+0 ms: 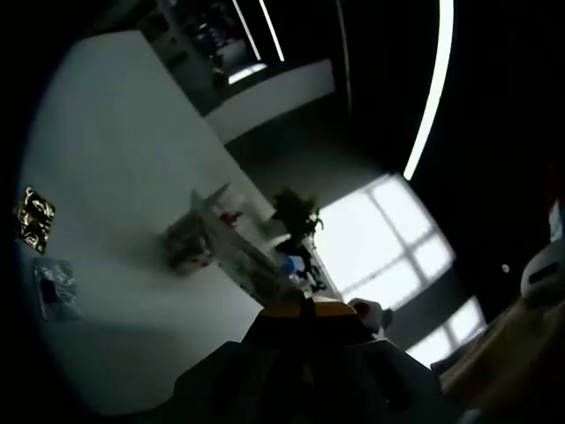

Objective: Arrange the skincare products in the storage area until every visible bottle or jar stands upright without overlapping.

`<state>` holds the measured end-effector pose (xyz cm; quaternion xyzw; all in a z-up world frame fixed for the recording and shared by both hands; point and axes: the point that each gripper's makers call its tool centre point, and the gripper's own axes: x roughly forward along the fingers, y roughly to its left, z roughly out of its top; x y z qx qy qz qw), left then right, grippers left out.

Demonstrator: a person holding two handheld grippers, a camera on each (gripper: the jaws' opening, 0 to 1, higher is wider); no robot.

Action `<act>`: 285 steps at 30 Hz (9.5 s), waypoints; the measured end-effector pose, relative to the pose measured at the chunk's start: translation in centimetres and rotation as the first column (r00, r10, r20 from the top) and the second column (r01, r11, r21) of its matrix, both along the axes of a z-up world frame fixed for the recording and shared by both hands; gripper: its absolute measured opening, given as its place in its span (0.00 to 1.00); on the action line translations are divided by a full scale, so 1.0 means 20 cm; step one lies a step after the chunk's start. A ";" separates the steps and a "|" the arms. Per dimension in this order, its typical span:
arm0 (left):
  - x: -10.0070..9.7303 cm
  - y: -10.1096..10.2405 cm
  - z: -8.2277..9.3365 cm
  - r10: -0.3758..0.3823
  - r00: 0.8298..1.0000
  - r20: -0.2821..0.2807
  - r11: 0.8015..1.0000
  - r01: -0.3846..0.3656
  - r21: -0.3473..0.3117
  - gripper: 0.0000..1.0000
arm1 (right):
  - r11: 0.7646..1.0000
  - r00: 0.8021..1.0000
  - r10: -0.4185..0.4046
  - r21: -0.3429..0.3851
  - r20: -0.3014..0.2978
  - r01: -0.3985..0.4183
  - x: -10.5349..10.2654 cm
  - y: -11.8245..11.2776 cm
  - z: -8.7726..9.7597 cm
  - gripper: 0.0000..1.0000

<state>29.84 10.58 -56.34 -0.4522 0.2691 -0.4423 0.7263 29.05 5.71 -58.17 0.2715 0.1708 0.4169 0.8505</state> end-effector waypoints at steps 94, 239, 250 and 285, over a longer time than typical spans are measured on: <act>0.57 0.01 -0.92 -0.360 0.892 0.274 0.454 -0.090 0.887 0.42 | 0.947 0.966 -0.237 -0.247 -0.105 0.205 0.04 -0.37 -0.35 0.99; 0.04 0.72 -0.59 0.102 0.939 0.328 0.484 -0.335 0.808 0.97 | 0.935 0.980 -0.197 -0.308 -0.042 0.174 0.02 -0.34 -0.36 0.99; 0.05 0.71 -0.63 0.109 0.946 0.305 0.467 -0.319 0.825 0.97 | 0.935 0.981 -0.191 -0.313 -0.045 0.167 0.02 -0.34 -0.37 0.99; 0.18 0.67 -0.97 0.254 0.959 0.123 0.336 -0.207 0.919 0.87 | 0.935 0.977 -0.203 -0.310 -0.071 0.172 0.02 -0.36 -0.39 0.98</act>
